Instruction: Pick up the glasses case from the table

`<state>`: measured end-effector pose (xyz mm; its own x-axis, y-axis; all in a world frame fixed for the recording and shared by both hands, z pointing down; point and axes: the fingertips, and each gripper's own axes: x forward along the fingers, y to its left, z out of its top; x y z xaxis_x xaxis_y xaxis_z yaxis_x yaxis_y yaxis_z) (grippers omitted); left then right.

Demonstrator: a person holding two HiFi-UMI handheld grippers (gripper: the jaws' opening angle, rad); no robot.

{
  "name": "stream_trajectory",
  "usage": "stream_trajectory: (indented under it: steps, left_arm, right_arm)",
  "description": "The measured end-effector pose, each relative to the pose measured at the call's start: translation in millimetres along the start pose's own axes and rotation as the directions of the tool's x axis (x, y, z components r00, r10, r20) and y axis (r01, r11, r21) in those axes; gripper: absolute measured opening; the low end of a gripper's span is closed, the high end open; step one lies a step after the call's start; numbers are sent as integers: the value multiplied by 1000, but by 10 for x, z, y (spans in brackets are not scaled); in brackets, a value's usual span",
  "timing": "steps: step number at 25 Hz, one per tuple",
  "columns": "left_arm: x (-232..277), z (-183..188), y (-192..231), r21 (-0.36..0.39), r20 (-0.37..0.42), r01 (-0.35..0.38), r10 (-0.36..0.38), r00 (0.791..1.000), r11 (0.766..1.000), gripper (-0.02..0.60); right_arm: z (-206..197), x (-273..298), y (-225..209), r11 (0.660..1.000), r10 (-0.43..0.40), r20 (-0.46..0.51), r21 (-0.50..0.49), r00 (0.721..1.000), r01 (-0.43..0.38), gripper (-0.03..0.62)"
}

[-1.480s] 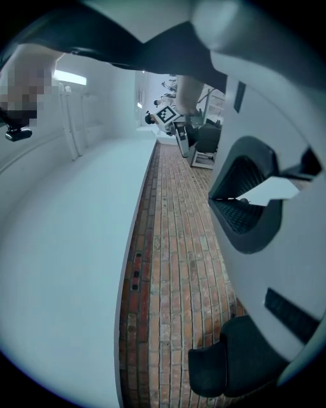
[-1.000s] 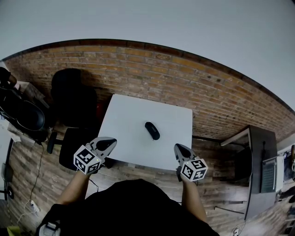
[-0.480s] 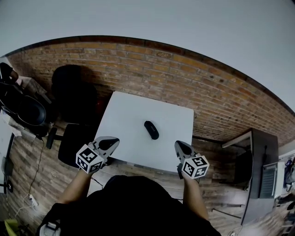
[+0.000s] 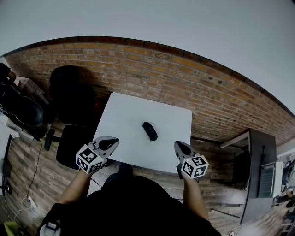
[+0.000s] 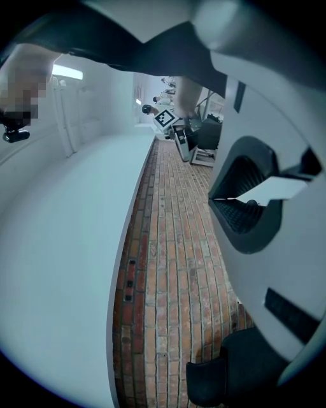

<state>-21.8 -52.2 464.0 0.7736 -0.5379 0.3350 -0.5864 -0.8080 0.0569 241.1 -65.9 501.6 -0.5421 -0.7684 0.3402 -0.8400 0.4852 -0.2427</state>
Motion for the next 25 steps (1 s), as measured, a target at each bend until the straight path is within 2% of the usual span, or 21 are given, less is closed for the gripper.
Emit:
stream_trajectory:
  steps: [6,17,25]
  left_arm:
    - [88,56,173,27,-2,24,-24,1000,999,11]
    - [208,134,454,19,-22,59,-59,998,998,11]
    - [310,156,652,25,-3,64,-64,998,998,11]
  right_arm:
    - [80,119,-43,1000,-24,15,6,1000,24,17]
    - [164,366,-79,999,-42,12,20,999,42,17]
    - [211,501,-137,998,-52,6,34,999,51,17]
